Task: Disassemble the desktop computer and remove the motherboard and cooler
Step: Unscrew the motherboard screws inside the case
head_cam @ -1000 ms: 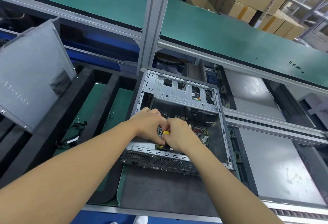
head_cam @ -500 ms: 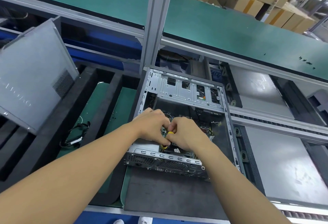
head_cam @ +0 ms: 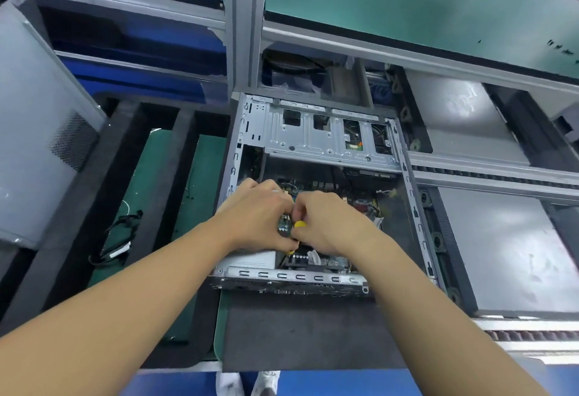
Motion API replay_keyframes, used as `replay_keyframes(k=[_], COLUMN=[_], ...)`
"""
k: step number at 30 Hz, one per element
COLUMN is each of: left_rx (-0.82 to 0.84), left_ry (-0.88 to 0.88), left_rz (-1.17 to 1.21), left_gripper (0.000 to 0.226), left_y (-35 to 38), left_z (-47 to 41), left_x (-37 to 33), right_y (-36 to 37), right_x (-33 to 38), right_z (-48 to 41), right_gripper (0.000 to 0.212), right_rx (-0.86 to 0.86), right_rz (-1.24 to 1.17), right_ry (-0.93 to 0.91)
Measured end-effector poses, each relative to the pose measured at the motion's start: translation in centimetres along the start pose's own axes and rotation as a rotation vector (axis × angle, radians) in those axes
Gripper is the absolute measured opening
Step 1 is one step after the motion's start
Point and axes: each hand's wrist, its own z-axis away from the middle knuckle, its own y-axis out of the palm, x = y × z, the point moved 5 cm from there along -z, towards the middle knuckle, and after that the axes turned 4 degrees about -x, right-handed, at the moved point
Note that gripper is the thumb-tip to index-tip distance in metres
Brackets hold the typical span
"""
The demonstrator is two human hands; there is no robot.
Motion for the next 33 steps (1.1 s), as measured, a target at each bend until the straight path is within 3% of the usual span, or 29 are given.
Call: replay_keyframes(k=[5,8,12,15,24,27,30,33], left_rx=[0.0,0.004,0.001,-0.003,-0.013,-0.026,-0.018,-0.028], left_ry=[-0.022,-0.047,-0.038,-0.012,0.011,-0.016,-0.043,-0.033], left_rz=[0.024,-0.011,-0.016,-0.017,0.006,-0.013,-0.035,-0.002], left_gripper=[0.031,0.035,0.039,0.044,0.034,0.034,0.039,0.034], left_y=[0.2,0.2,0.3,0.4,0.5,0.5,0.5,0.4], left_z=[0.2,0.0,0.0,-0.1,-0.2,-0.1,-0.3,-0.3], left_x=[0.1,0.1,0.1,0.1,0.4,0.1,0.1,0.0], right_y=[-0.1,0.4,1.1,1.2,1.8,1.5,1.2,1.2], right_x=[-0.4,-0.9,-1.5,-2.0,-1.7,-1.7,-1.8,-1.3], right_z=[-0.2,-0.4,-0.7,-0.8,-0.5,-0.4,-0.2,-0.1], right_gripper=[0.015,0.028,0.017,0.023,0.027,0.027,0.037,0.027], right_rx=[0.044,-0.028,-0.099,-0.1,-0.075,-0.153,-0.228,-0.203], right_rz=[-0.099,-0.166,-0.174,-0.18,-0.253,-0.33,-0.244,-0.201], right_ry=[0.015,0.082,0.107,0.113,0.074,0.087,0.128,0.093])
